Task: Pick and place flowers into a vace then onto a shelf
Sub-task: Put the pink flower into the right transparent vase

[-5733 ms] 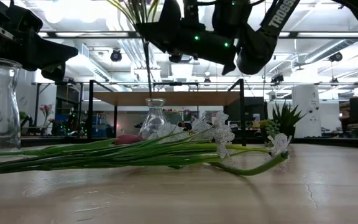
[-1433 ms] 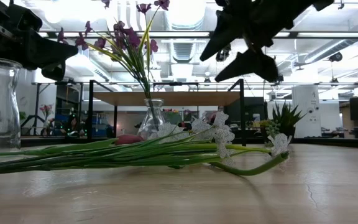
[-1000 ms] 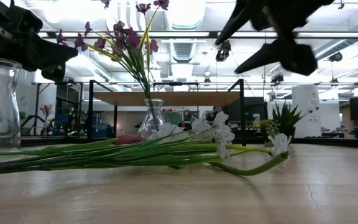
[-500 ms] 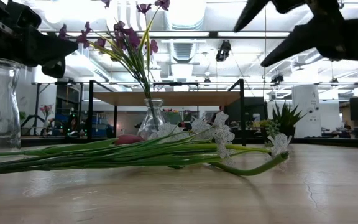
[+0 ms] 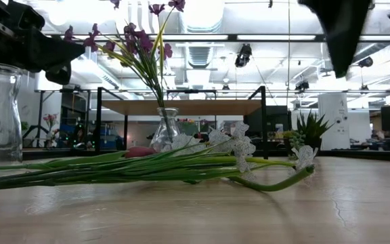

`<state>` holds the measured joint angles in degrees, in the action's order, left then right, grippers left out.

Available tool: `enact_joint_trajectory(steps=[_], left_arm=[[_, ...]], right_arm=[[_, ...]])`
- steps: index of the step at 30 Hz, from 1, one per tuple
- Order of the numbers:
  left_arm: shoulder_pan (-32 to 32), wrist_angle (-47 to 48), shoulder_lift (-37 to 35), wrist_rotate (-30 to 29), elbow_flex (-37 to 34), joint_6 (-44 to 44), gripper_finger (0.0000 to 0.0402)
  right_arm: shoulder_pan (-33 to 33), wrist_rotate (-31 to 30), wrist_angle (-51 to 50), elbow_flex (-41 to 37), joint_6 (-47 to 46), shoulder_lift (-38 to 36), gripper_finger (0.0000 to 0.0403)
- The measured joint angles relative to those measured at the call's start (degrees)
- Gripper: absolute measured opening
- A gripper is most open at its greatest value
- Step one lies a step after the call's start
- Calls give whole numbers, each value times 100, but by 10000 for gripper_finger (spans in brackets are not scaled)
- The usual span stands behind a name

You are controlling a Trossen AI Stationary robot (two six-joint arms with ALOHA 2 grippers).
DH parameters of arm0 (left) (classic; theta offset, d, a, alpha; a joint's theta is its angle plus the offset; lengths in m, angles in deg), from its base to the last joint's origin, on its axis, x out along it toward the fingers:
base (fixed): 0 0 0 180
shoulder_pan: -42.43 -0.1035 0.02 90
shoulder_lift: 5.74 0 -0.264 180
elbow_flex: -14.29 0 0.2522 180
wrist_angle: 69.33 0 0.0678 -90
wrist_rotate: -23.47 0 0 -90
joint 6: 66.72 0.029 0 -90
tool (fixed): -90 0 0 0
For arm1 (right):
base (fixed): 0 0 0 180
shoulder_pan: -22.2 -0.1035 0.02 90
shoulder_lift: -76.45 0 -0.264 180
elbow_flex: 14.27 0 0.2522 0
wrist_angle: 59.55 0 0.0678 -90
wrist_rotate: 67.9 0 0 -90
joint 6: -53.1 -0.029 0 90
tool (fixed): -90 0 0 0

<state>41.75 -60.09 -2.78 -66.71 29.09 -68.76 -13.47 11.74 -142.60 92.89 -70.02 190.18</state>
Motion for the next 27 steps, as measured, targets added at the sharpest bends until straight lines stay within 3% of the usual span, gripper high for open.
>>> enact_joint_trajectory(steps=[7,27], left_arm=[[1,1,-2,0,0,0,0],[-1,1,0,0,0,0,0]], right_arm=[[1,1037,-189,-51,-282,447,237],[5,1022,-624,-115,-355,1012,237]])
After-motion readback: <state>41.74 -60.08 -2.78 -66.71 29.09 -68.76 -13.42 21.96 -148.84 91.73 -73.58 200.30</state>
